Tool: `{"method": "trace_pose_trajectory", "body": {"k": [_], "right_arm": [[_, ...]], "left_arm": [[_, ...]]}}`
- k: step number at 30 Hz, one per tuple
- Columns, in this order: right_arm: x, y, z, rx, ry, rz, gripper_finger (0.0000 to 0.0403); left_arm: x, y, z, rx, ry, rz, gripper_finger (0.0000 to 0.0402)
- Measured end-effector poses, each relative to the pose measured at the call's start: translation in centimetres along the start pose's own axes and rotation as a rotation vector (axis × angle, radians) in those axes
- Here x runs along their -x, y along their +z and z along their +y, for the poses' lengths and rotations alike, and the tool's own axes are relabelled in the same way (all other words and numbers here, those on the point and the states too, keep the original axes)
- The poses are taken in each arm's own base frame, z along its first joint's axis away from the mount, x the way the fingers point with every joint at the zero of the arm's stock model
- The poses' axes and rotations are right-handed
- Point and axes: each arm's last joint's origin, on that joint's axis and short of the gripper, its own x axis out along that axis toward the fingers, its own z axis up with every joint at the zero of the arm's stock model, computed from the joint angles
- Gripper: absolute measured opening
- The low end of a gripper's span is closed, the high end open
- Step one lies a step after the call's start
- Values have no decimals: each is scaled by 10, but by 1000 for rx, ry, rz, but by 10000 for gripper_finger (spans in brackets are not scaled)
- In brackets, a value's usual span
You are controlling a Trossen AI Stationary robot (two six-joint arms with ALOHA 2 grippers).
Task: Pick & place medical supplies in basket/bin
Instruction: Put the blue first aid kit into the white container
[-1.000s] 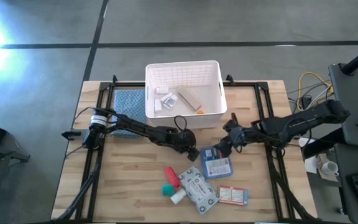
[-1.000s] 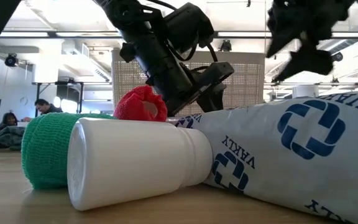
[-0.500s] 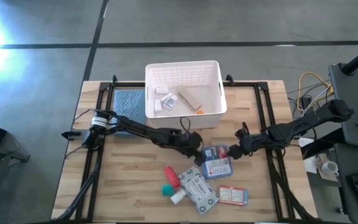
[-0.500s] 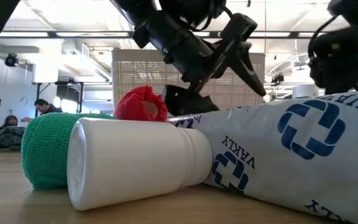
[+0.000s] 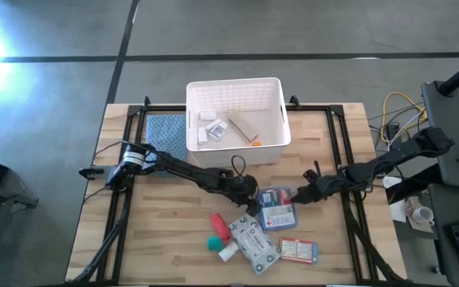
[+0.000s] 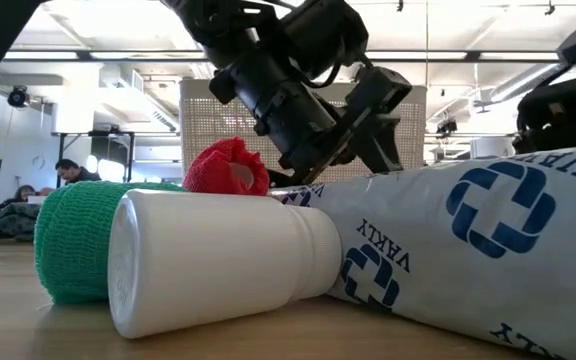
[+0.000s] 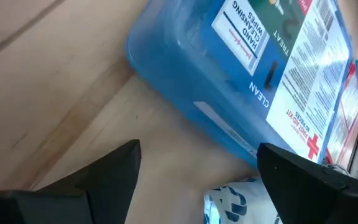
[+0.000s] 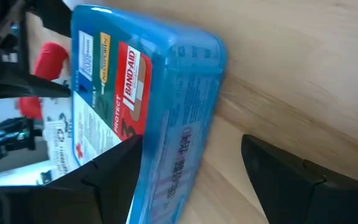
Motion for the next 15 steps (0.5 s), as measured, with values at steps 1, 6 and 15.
{"method": "trace_pose_trajectory", "body": {"k": [1,6,15], "right_arm": [[-1,0,-2,-7,10,-1,265],[-1,0,-6,-24,22,-9,265],[-1,1,19,59,123,-19,265]], "left_arm": [[0,0,0,0,-3,-2,301],[0,5,-1,1,-25,-19,301],[0,11,4,9,-15,-50,301]]}}
